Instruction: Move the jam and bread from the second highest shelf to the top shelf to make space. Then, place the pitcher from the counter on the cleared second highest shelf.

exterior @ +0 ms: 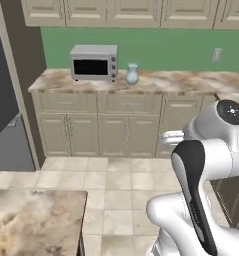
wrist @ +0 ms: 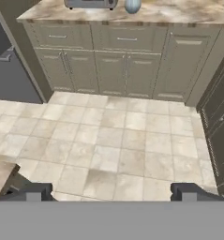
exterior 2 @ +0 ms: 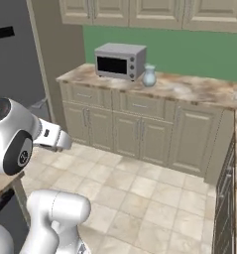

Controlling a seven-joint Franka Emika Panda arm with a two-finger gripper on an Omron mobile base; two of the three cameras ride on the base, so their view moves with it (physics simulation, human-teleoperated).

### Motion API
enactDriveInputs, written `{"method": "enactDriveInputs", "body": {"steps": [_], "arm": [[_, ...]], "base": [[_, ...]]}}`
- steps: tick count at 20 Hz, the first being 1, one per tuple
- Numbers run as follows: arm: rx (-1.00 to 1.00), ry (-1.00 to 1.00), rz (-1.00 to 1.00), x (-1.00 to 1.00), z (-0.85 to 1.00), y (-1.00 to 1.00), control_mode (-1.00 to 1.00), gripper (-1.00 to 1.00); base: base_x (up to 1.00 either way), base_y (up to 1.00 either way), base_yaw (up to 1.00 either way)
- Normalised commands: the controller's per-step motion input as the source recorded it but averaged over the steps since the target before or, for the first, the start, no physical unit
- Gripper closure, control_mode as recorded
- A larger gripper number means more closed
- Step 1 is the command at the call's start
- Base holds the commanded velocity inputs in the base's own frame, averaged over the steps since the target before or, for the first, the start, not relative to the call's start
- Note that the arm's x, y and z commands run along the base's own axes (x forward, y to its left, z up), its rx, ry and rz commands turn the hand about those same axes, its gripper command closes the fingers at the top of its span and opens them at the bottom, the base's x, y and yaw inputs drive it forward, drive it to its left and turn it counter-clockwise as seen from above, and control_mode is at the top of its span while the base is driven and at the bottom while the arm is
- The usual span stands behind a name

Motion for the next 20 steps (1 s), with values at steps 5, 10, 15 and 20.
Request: {"method": "enactDriveInputs", "body": {"steps": [5,10,15,20], "arm": [[0.00,0.00,0.00,0.00,0.00,0.00,1.00,-1.00],[0.00,0.00,0.00,0.00,0.00,0.00,1.00,-1.00],[0.00,0.00,0.00,0.00,0.00,0.00,1.00,-1.00],[0.00,0.00,0.00,0.00,0.00,0.00,1.00,-1.00]], "base": [[1.00,-0.61,0.15],[1.00,-0.62,0.04],[1.00,-0.37,-0.01],[0.99,-0.06,-0.06]]}}
